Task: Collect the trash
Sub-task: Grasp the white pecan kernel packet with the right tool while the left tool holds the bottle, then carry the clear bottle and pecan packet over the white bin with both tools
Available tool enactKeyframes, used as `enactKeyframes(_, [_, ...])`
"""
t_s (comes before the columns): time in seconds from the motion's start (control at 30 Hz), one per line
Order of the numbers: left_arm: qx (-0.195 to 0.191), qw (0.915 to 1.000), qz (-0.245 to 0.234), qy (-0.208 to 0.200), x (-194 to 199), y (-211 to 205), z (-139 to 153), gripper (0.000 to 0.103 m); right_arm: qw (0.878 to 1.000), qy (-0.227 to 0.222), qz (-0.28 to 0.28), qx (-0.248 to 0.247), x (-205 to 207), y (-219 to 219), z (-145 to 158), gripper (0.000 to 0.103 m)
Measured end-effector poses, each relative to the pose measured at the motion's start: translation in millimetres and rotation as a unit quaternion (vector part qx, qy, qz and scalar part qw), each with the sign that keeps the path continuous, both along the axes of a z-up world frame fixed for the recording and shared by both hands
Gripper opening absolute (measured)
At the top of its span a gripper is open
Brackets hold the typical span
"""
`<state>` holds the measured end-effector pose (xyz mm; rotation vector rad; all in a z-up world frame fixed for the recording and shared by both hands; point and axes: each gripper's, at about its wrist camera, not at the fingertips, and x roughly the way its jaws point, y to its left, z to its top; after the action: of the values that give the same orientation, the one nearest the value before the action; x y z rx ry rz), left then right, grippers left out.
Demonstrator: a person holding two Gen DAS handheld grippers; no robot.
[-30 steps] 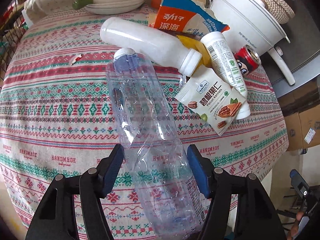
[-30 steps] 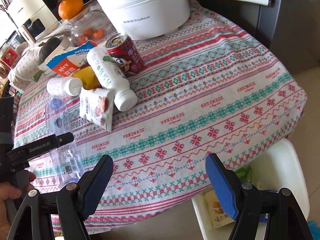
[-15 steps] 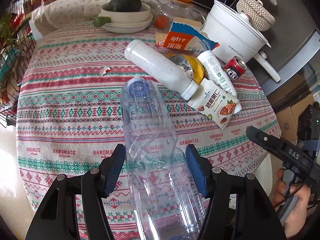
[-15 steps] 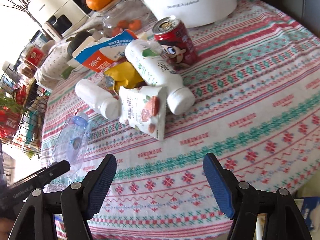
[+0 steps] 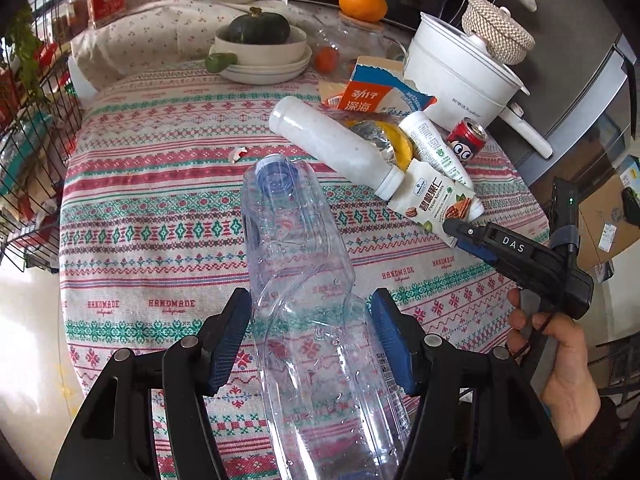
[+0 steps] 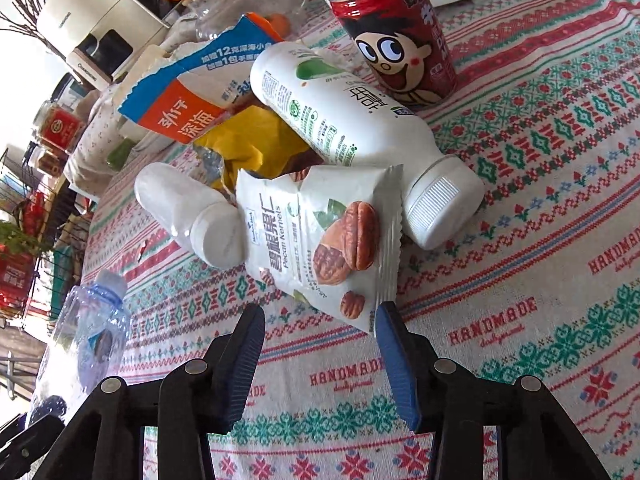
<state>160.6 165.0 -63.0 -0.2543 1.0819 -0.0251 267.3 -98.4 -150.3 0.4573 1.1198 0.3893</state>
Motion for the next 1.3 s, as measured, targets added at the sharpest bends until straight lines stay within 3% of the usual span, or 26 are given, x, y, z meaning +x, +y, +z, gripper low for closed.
enactKeyframes(0.17, [0.0,1.0,-0.001,-0.005,-1.0,0.1,2.7,0.065,0.999,0.014,-0.046,0.013,-2.1,-13.3,0.6,0.052])
enactKeyframes(0.2, [-0.001,1.0,0.0,-0.005,-1.1,-0.4,3.0,0.065,0.998,0.01,-0.052,0.017,-2.8,-16.8,2.5,0.058])
enactKeyframes(0.37, [0.003,1.0,0.0,-0.008,-2.0,-5.2,3.5,0.065,0.999,0.015,-0.026,0.022,6.9,-17.1,-3.6,0.063])
enactKeyframes(0.43, [0.003,0.9999,0.001,-0.01,-2.6,-6.9,4.6,0.065,0.999,0.012,-0.017,0.038,13.5,-10.8,-7.9,0.06])
enactKeyframes(0.53, [0.005,0.9999,0.0,-0.016,-2.3,-10.0,7.5,0.065,0.998,0.011,-0.007,0.058,18.8,-3.0,-12.6,0.039])
enactKeyframes(0.6, [0.006,0.9997,-0.002,-0.022,-2.3,-12.4,10.2,0.065,0.998,0.004,0.008,0.062,17.4,2.1,-10.7,0.02])
enactKeyframes(0.67, [0.005,0.9996,-0.006,-0.028,-3.0,-15.4,13.2,0.065,0.998,-0.01,0.021,0.065,13.2,7.3,-2.4,0.012])
enactKeyframes(0.9, [-0.006,0.998,-0.025,-0.059,-11.6,-29.6,29.3,0.065,0.996,-0.058,0.062,0.034,-8.0,11.3,41.3,0.01])
enactKeyframes(1.3, [-0.026,0.9882,-0.114,-0.099,-31.5,-91.6,49.2,0.065,0.993,-0.103,0.059,0.004,-65.8,-49.7,109.0,0.01])
